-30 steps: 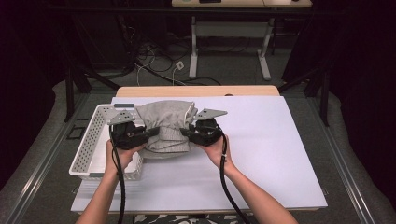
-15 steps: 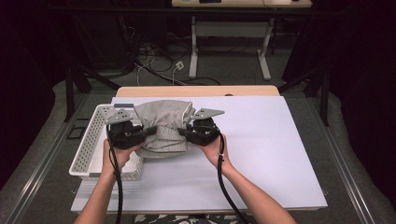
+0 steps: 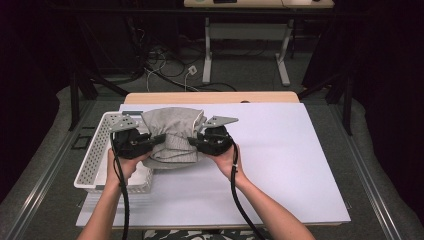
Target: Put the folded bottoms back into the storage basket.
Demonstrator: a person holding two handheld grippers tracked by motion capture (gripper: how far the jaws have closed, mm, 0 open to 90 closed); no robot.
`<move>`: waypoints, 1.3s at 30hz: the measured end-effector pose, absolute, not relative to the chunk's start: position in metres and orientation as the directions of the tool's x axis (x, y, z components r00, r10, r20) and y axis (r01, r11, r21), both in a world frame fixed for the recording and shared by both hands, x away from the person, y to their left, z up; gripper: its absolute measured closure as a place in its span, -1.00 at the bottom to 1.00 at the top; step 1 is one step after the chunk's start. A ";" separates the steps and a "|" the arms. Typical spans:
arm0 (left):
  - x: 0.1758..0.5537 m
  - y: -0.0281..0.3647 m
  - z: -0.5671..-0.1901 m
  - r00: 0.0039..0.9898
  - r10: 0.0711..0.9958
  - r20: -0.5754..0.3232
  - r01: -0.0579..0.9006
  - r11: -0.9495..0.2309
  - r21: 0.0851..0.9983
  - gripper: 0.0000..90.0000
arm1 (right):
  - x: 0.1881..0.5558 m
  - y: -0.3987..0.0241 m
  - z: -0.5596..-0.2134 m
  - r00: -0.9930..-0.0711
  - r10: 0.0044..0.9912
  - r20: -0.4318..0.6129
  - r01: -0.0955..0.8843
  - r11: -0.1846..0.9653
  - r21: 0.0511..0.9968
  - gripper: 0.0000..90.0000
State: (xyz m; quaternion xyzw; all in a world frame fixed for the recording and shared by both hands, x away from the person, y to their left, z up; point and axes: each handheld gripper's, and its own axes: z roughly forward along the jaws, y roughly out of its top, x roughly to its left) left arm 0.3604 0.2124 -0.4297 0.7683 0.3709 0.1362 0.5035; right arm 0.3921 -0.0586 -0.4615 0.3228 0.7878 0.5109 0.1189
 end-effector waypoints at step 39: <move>0.356 0.222 -0.419 0.673 0.725 -0.143 0.406 -0.201 0.891 0.72 | 0.393 -0.047 -0.453 -0.770 0.618 0.155 0.386 0.258 0.886 0.59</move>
